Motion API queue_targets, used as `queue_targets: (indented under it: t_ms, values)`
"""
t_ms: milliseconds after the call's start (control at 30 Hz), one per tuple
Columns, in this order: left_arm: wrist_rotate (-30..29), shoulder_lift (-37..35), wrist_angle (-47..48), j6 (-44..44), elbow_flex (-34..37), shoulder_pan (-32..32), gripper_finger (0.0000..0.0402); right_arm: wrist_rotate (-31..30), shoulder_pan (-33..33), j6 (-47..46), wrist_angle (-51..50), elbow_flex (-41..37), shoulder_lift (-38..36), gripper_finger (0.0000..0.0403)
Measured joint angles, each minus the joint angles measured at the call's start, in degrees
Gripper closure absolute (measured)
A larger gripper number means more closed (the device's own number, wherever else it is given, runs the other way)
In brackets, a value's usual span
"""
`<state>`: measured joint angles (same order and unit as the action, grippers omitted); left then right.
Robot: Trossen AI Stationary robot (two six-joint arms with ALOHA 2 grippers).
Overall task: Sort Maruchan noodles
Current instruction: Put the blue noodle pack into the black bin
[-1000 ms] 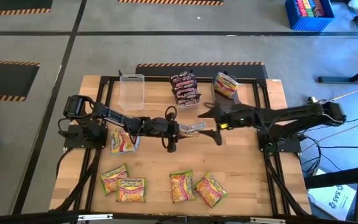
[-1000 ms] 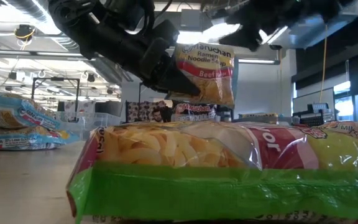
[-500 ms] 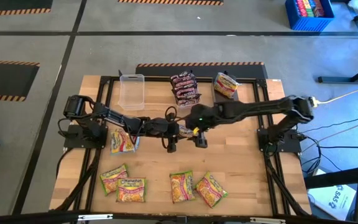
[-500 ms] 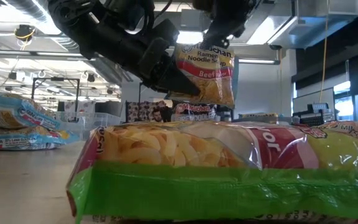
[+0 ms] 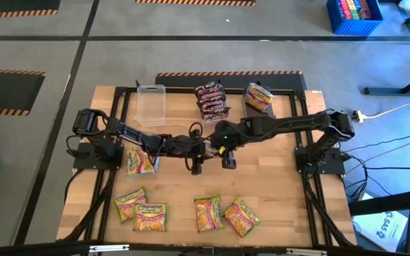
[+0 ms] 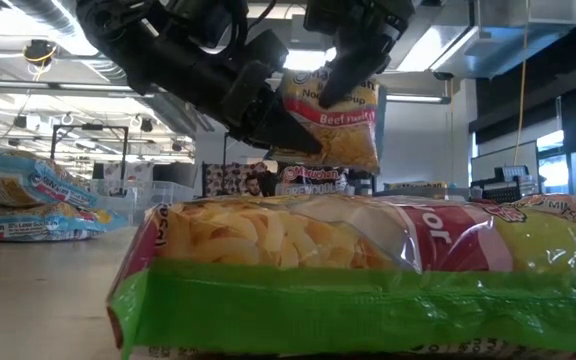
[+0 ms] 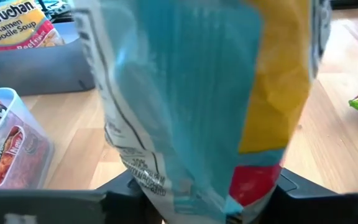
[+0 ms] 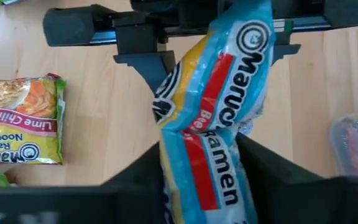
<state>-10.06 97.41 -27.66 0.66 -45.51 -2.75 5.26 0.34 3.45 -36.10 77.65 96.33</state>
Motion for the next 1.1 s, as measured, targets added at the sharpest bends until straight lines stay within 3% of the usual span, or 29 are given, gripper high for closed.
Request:
queue_targets:
  t_ms: [133, 333, 633, 767, 900, 1033, 1100]
  values:
    - [-1.6, 0.0, 0.0, 0.2, 0.0, -0.7, 0.0226, -2.1, 0.1, 0.3, 0.0, 0.0, 0.0, 0.0317]
    - [-4.9, -1.0, 1.5, -1.4, 0.0, -1.4, 0.0209, -3.2, 0.0, 1.3, -3.6, 0.0, -2.2, 0.0308]
    - [-4.0, -5.8, 12.3, -1.7, 0.0, -2.2, 0.0208, -9.7, -2.2, 2.8, -13.8, -3.0, -13.8, 0.0316]
    - [-4.0, -5.7, 13.1, -2.0, 0.0, -2.2, 0.0208, -13.4, -8.8, 4.5, -16.6, -7.0, -20.9, 0.0303]
    - [-4.0, -5.4, 12.9, -2.5, 0.0, -2.2, 0.0208, -15.8, -19.5, 10.4, -15.6, -10.6, -26.9, 0.0308]
    - [-4.0, -5.3, 12.5, -3.2, 0.0, -2.2, 0.0208, -14.1, -31.7, 16.7, -10.3, -13.5, -28.6, 0.0313]
    - [-4.0, -5.3, 12.7, -3.3, 0.0, -2.2, 0.0208, -10.3, -37.2, 19.5, -7.1, -15.0, -28.1, 0.0311]
